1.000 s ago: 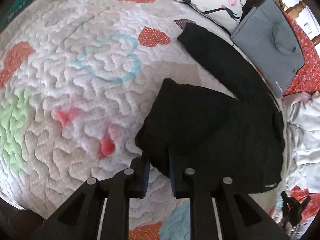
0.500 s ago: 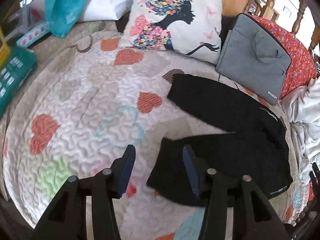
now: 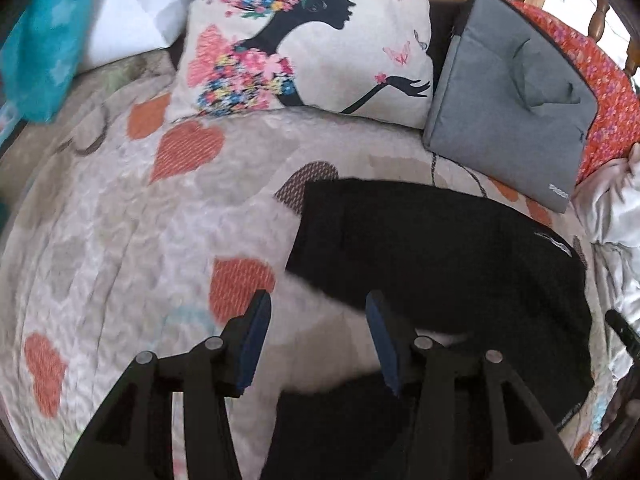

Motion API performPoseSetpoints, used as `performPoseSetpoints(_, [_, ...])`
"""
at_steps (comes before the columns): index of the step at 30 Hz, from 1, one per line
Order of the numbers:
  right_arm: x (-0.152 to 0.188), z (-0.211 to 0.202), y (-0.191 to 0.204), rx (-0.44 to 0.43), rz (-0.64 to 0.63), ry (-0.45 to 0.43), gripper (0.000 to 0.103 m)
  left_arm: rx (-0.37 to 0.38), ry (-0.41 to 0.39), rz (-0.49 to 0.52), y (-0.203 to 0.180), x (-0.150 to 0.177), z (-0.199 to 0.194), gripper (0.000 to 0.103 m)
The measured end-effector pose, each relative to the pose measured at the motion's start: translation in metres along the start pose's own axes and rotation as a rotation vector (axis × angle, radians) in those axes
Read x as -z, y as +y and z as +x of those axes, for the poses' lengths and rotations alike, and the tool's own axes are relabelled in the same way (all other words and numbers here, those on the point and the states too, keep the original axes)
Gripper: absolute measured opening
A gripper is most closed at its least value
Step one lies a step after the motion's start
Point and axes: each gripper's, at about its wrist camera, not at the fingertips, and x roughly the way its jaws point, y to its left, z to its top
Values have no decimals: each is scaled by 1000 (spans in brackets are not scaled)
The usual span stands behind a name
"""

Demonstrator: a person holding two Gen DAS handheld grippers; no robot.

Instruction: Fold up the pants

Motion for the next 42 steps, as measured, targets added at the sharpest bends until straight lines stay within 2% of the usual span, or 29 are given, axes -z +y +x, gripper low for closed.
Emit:
performPoseSetpoints(3, [-36,35,11,-30,-89,42,80,11,8,13,-4,-23,24,49])
performPoseSetpoints(7, [-80,86,28,-65,-188,112,80,50,58,-3,0,-52,66,49])
performPoseSetpoints(13, [-111,154,49,-61,-295,190,80,96,115,-23,10,-70,114,49])
performPoseSetpoints(14, [-113,162,50,-58,-305,201,80,102,104,-13,9,-71,116,51])
performPoseSetpoints(19, [-119,201,53,-43,-335,253,80,179,95,37,-3,-78,121,81])
performPoseSetpoints(21, [-116,211,53,-46,-339,272,86,165,91,67,-11,-77,124,83])
performPoseSetpoints(22, [-115,212,54,-34,-350,248,92,153,87,76,-17,-78,126,83])
performPoseSetpoints(24, [-113,213,54,-25,-355,230,93,108,106,111,-27,-82,131,82])
performPoseSetpoints(25, [-112,212,52,-38,-338,228,91,77,106,128,-31,-83,132,53])
performPoseSetpoints(26, [-112,210,52,-53,-326,228,82,43,93,144,-36,-83,130,33])
performPoseSetpoints(27, [-112,206,51,-73,-316,226,72,73,103,158,-40,-82,128,11])
performPoseSetpoints(29, [-114,198,47,-97,-302,244,25,101,98,167,-46,-81,121,11])
performPoseSetpoints(30, [-117,195,44,-136,-270,269,21,82,79,194,-52,-79,114,11])
performPoseSetpoints(31, [-117,189,46,-128,-275,273,4,77,69,202,-54,-77,110,11])
performPoseSetpoints(38, [-116,143,59,-85,-302,207,3,23,-57,207,-63,-68,49,11])
performPoseSetpoints(42, [-104,98,61,-85,-302,164,3,15,-121,221,-54,-61,7,11])
